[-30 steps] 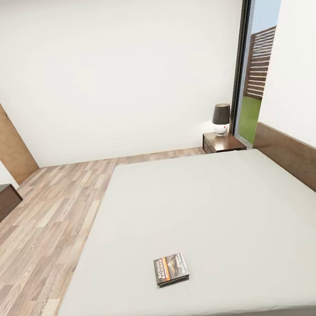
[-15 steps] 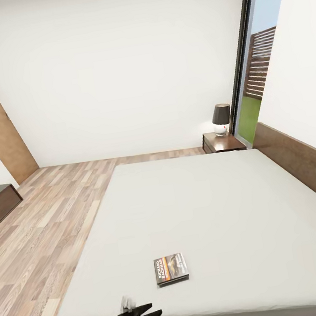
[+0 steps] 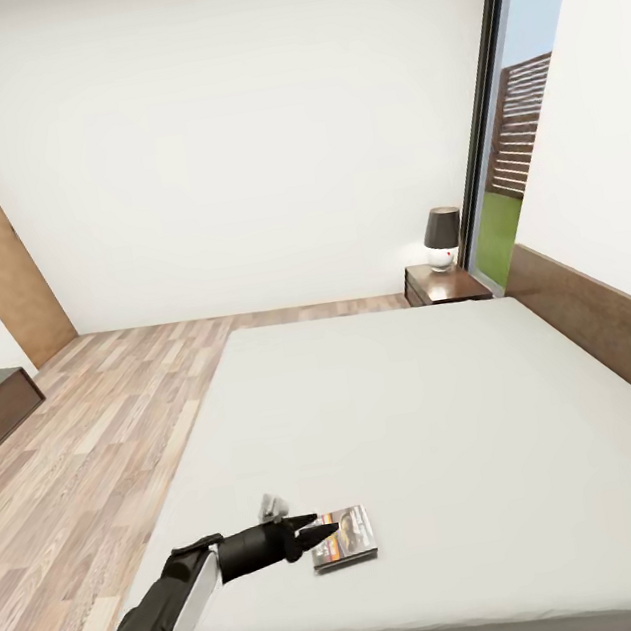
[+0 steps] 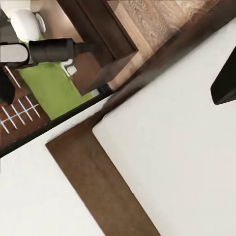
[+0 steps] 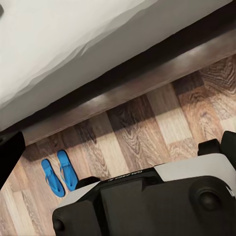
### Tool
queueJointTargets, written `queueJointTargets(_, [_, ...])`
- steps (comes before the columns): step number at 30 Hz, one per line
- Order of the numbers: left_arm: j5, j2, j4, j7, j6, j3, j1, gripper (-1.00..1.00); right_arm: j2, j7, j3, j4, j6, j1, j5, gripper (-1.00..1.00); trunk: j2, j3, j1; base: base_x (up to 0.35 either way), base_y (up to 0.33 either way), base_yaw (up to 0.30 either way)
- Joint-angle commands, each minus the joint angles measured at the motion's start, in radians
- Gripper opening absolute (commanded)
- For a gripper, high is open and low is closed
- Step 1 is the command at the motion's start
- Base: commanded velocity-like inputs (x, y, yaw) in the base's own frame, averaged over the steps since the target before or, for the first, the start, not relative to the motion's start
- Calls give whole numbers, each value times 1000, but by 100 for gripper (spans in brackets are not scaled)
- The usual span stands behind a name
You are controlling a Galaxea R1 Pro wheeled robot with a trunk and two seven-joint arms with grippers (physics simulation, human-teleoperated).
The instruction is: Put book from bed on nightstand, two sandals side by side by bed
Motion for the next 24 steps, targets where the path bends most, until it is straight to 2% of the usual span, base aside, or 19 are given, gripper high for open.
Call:
queueJointTargets(1, [9,-5,-22,35,28,-3,-11,100,0,6,-4,4,2,-2,-3,100,-2,-2,1,0,0,0])
queueJointTargets(2, [9,-11,-40,67,45,-3,-20,100,0,6,-4,4,2,-2,-3,100,-2,-2,1,0,0,0])
queueJointTargets(3, [11,-47,-83,199,97,-2,-60,100,0,5,-4,4,2,-2,-3,100,-2,-2,1,0,0,0])
queueJointTargets(6, [12,-92,-100,330,125,-2,-110,100,0,5,-4,4,2,-2,-2,100,-2,-2,1,0,0,0])
queueJointTargets(8, [13,-132,-107,468,145,-2,-168,100,0,5,-4,4,2,-2,-2,100,-2,-2,1,0,0,0])
queueJointTargets(10, [14,-153,-108,540,156,-2,-193,100,0,5,-4,4,2,-2,-2,100,-2,-2,1,0,0,0])
queueJointTargets(12, [15,-205,-109,692,172,-2,-226,100,0,5,-4,3,2,-2,-2,100,-2,-2,1,0,0,0])
queueJointTargets(14, [14,-234,-110,775,176,-2,-238,100,0,5,-4,3,2,-2,-2,100,-2,-2,1,0,0,0])
queueJointTargets(15, [14,-259,-111,863,179,-2,-252,100,0,5,-4,4,2,-2,-2,100,-2,-2,1,0,0,0])
queueJointTargets(17, [16,-276,-113,952,180,-2,-265,100,0,5,-4,4,2,-2,-2,100,-2,-2,1,0,0,0])
queueJointTargets(18, [21,-284,-113,1034,181,-3,-274,100,1,5,-4,4,2,-2,-2,100,-2,-2,1,0,0,0])
queueJointTargets(20, [39,-284,-111,1127,179,-3,-281,100,1,5,-4,4,2,-2,-2,100,-2,-2,1,0,0,0])
queueJointTargets(22, [63,-284,-107,1181,170,-4,-285,100,0,5,-4,4,2,-2,-2,100,-2,-2,1,0,0,0])
queueJointTargets(24, [76,-284,-102,1203,153,-6,-287,100,0,5,-4,4,2,-2,-3,100,-2,-2,1,0,0,0])
